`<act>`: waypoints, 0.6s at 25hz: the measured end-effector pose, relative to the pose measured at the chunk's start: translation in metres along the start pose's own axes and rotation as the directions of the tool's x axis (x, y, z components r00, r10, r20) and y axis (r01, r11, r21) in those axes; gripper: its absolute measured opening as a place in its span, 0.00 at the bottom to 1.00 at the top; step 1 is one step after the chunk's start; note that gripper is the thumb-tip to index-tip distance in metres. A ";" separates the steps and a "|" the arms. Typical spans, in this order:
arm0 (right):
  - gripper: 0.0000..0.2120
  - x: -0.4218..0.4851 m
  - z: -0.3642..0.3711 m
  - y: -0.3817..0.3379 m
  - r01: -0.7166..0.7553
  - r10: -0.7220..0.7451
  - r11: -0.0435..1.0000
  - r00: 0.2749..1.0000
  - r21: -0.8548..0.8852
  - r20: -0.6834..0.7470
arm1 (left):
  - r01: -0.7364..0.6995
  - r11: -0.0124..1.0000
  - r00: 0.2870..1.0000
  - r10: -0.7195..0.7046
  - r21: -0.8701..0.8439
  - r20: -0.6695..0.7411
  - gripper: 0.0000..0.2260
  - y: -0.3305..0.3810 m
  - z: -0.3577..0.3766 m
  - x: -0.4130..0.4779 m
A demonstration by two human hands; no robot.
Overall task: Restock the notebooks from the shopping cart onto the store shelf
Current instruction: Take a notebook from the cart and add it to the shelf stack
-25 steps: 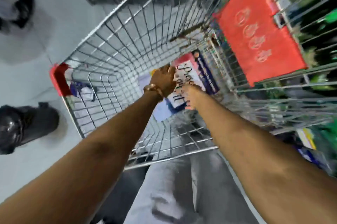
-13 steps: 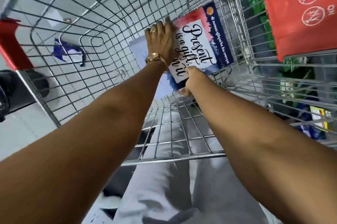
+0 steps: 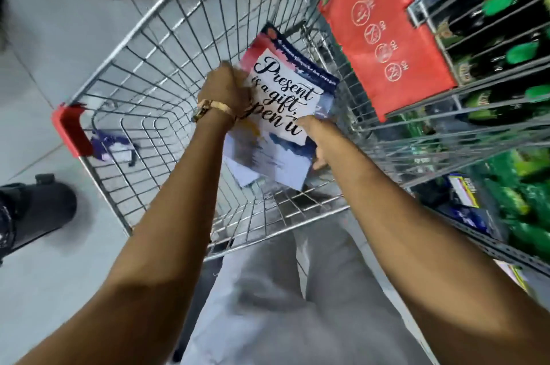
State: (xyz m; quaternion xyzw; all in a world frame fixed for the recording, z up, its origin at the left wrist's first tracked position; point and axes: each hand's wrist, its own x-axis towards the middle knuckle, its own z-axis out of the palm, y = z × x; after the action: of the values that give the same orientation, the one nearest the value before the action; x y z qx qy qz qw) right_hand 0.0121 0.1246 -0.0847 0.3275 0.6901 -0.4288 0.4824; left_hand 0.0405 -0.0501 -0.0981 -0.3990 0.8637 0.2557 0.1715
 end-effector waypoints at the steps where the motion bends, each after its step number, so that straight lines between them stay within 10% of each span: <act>1: 0.12 -0.015 -0.013 -0.006 0.101 -0.101 0.995 0.995 -0.002 0.008 | 0.004 0.998 1.000 -0.006 -0.068 -0.022 0.22 0.004 -0.013 -0.012; 5: 0.12 -0.089 -0.068 -0.017 0.500 -0.521 0.844 0.851 -0.194 -0.071 | -0.104 0.886 0.994 0.073 -0.452 -0.086 0.17 0.018 -0.054 -0.082; 10: 0.20 -0.165 -0.124 -0.014 0.625 -0.719 0.687 0.658 -0.370 -0.223 | -0.241 0.628 0.970 0.191 -0.740 -0.154 0.17 0.056 -0.094 -0.157; 15: 0.11 -0.251 -0.179 -0.013 0.802 -0.850 0.472 0.302 -0.367 -0.432 | -0.489 0.431 0.852 0.421 -0.758 -0.310 0.21 0.133 -0.142 -0.209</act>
State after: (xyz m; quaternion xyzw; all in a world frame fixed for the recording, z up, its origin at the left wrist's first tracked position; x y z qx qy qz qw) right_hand 0.0122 0.2718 0.1861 0.0168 0.8832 -0.4683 -0.0207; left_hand 0.0541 0.0670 0.1625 -0.1930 0.7260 0.6452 -0.1395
